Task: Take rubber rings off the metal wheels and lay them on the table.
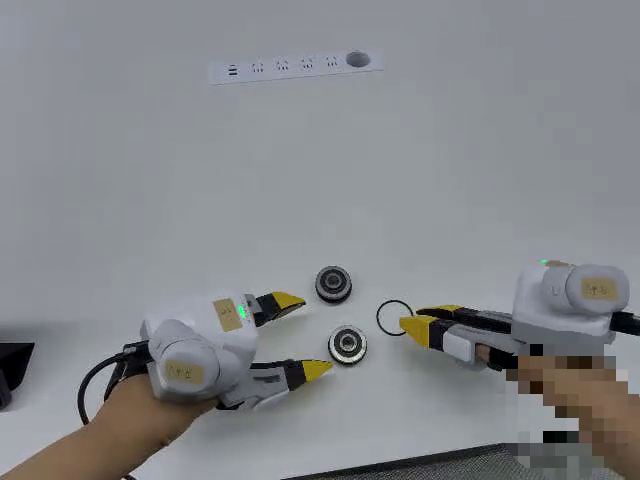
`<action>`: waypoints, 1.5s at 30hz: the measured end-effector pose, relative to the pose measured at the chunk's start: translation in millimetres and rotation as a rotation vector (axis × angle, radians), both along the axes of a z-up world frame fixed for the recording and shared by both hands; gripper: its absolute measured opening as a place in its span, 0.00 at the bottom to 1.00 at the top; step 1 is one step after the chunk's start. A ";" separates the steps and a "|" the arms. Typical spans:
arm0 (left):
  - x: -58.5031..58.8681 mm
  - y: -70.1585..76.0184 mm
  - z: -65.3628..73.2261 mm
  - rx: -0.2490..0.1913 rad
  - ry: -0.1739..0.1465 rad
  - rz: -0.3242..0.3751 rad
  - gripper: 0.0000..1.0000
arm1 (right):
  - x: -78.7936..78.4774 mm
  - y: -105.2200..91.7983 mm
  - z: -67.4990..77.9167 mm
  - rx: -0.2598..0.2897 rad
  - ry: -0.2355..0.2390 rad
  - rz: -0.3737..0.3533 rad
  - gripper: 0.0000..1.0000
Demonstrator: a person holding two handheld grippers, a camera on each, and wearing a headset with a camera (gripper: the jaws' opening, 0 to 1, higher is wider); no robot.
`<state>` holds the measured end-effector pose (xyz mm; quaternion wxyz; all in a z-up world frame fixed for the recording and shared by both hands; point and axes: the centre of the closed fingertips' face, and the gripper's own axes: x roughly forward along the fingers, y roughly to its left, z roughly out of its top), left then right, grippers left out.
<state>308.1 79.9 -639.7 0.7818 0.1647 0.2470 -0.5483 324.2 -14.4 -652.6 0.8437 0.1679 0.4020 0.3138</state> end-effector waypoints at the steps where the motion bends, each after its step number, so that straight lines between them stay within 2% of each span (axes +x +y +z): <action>1: -0.3 -1.2 -0.1 0.000 0.002 -0.002 0.44 | -0.7 1.5 -0.2 0.002 0.001 0.004 0.21; 12: -6.0 -16.2 0.6 -0.001 0.008 -0.046 0.31 | -13.8 26.4 -0.9 0.060 0.030 0.051 0.21; 28: -11.4 -25.2 -7.1 0.025 0.021 -0.094 0.18 | -21.6 39.5 -5.5 0.097 0.068 0.064 0.20; 38: -10.1 -30.7 -10.1 0.044 0.014 -0.113 0.16 | -24.7 43.9 -8.6 0.113 0.084 0.066 0.20; 45: -10.3 -32.8 -12.7 0.054 0.022 -0.118 0.15 | -24.8 46.5 -8.8 0.129 0.094 0.060 0.20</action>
